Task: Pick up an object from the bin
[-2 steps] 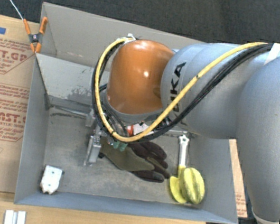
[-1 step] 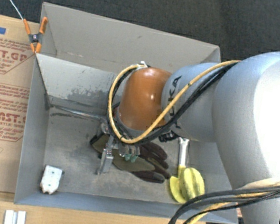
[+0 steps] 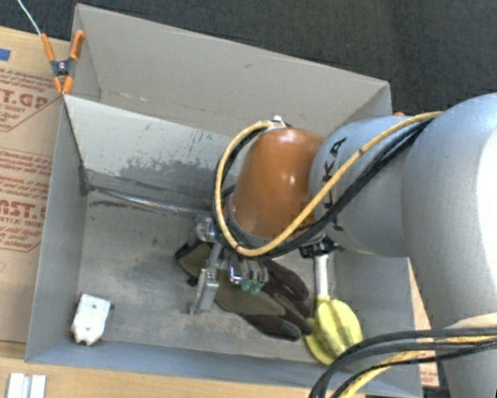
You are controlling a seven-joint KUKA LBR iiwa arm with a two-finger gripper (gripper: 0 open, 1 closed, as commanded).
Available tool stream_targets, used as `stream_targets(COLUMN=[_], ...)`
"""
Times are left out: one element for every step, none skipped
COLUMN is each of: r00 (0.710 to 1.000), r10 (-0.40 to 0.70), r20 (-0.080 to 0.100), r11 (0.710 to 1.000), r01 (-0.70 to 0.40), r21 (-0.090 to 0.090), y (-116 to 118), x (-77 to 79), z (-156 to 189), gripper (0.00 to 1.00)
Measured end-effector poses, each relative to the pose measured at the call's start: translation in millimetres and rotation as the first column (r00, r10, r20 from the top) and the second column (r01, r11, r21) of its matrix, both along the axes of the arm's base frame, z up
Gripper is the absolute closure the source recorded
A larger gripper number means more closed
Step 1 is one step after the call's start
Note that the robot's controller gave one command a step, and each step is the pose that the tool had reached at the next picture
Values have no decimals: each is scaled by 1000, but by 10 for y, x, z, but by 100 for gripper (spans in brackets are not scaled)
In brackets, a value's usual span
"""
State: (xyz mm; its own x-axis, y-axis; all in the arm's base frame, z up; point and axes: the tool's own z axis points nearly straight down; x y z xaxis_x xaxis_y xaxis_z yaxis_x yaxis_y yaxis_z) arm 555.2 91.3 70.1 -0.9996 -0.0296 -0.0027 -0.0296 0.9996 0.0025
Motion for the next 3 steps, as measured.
stream_targets(r00=[1000, 1000, 1000], r10=[9, -1, 10], r20=[-6, 2, -3], r11=[1000, 1000, 1000], r01=[-9, 1, -10], r21=[0, 1, 3], y=[306, 4, 323], x=[67, 4, 73], z=[-21, 0, -17], gripper=[0, 0, 100])
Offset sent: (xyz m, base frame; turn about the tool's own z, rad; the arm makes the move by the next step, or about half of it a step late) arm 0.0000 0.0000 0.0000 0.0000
